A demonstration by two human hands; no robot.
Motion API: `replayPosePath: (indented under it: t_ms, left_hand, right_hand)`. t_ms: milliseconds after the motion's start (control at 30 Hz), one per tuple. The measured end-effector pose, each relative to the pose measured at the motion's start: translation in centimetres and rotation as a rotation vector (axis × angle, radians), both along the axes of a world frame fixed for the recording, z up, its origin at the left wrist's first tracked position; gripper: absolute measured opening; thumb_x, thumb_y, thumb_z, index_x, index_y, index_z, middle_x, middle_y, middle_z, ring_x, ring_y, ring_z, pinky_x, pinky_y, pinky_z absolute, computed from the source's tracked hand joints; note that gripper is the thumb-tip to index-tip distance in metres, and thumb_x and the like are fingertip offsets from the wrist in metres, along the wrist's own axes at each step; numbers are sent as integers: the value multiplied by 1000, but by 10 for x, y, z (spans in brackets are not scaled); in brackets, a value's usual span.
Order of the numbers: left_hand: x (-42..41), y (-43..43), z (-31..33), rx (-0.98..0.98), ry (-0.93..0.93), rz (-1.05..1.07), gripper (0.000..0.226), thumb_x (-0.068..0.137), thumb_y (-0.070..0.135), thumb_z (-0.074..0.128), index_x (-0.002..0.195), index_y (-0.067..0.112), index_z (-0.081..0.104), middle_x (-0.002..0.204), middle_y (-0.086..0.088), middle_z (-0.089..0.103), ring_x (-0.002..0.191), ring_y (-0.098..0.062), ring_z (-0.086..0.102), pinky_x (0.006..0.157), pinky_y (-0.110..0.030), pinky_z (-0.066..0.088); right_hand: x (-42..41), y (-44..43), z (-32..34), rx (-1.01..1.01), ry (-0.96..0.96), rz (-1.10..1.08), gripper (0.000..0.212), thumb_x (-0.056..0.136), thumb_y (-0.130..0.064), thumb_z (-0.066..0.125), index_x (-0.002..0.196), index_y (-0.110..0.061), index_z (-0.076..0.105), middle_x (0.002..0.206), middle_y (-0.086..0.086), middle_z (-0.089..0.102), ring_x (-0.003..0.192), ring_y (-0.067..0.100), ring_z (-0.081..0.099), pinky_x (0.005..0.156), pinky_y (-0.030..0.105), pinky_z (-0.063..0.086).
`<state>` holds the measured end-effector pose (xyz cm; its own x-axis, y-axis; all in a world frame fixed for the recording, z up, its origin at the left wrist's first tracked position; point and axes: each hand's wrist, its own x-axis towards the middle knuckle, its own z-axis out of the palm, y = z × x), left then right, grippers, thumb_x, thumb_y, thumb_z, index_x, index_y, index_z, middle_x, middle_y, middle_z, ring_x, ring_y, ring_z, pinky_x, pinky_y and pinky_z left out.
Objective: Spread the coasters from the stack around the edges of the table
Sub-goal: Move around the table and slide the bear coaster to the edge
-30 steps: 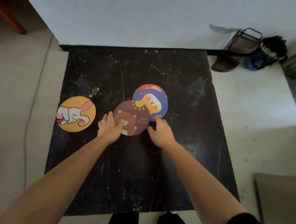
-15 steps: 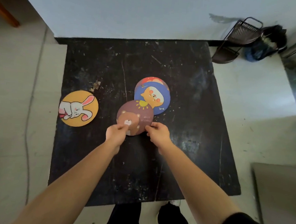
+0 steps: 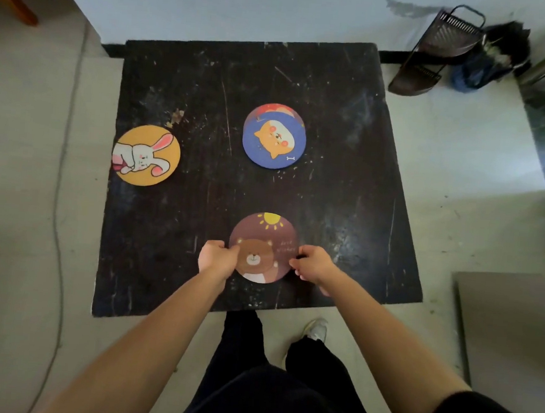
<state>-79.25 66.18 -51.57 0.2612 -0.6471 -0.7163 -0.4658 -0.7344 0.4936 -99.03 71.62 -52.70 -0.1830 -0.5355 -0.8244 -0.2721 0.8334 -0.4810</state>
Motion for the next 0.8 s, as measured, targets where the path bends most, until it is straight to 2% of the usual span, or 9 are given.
replayPosePath:
  t_ms: [33, 67, 100, 167, 233, 333, 433, 667, 800]
  left_hand:
    - [1, 8, -2, 5, -9, 2, 30, 85, 31, 68, 62, 20, 52, 60, 4, 51, 61, -23, 52, 57, -30, 39]
    - [3, 15, -5, 4, -31, -4, 37, 85, 30, 70, 57, 25, 47, 56, 9, 47, 56, -17, 49, 53, -27, 38]
    - [6, 20, -8, 2, -32, 11, 34, 85, 28, 71, 57, 26, 51, 57, 10, 49, 56, -14, 49, 53, -24, 38]
    - [11, 29, -10, 6, -30, 28, 10, 85, 25, 72, 81, 16, 72, 73, 5, 66, 69, -15, 58, 58, -25, 43]
    - [15, 32, -10, 10, -60, 14, 29, 84, 24, 72, 109, 9, 73, 104, -5, 73, 92, -21, 65, 74, -25, 45]
    - [21, 35, -10, 13, -119, -4, 33, 84, 25, 72, 114, 11, 72, 115, -8, 71, 105, -24, 65, 79, -27, 46]
    - [26, 38, -12, 4, -154, 1, 31, 84, 26, 72, 111, 11, 72, 115, -8, 71, 105, -26, 65, 79, -28, 46]
    - [31, 40, -17, 1, -191, -23, 32, 83, 25, 72, 111, 11, 73, 116, -10, 71, 108, -29, 63, 91, -37, 52]
    - [32, 41, -18, 5, -206, -49, 30, 84, 25, 71, 110, 11, 73, 113, -10, 72, 104, -30, 65, 89, -40, 55]
  right_hand:
    - [0, 7, -1, 1, 27, 34, 18, 90, -8, 62, 74, -18, 63, 64, 4, 59, 64, 21, 55, 65, 34, 46]
    - [1, 12, -1, -5, 50, 66, 16, 90, -10, 63, 76, -19, 63, 67, 3, 61, 71, 24, 58, 70, 35, 48]
    - [3, 16, 0, -6, 72, 100, 11, 90, -13, 63, 81, -19, 65, 73, 4, 65, 78, 27, 62, 75, 35, 49]
    - [6, 20, 2, -21, 136, 173, 7, 92, -18, 63, 95, -13, 67, 92, 11, 71, 95, 32, 66, 81, 34, 50]
    - [9, 21, 3, -53, 209, 191, 20, 93, -21, 64, 109, -10, 63, 105, 12, 72, 103, 32, 64, 82, 33, 48]
    - [14, 21, 6, -78, 236, 154, 32, 92, -22, 68, 119, -12, 55, 106, 11, 71, 102, 30, 65, 79, 33, 48]
    - [19, 22, 6, -77, 261, 173, 33, 90, -22, 69, 118, -13, 54, 105, 11, 71, 100, 30, 66, 79, 35, 52]
    - [27, 26, 6, -56, 279, 212, 34, 91, -21, 67, 119, -13, 51, 108, 14, 70, 100, 34, 65, 84, 41, 55]
    - [31, 27, 7, -73, 328, 237, 35, 91, -21, 66, 122, -11, 50, 111, 17, 68, 102, 37, 65, 83, 41, 53]
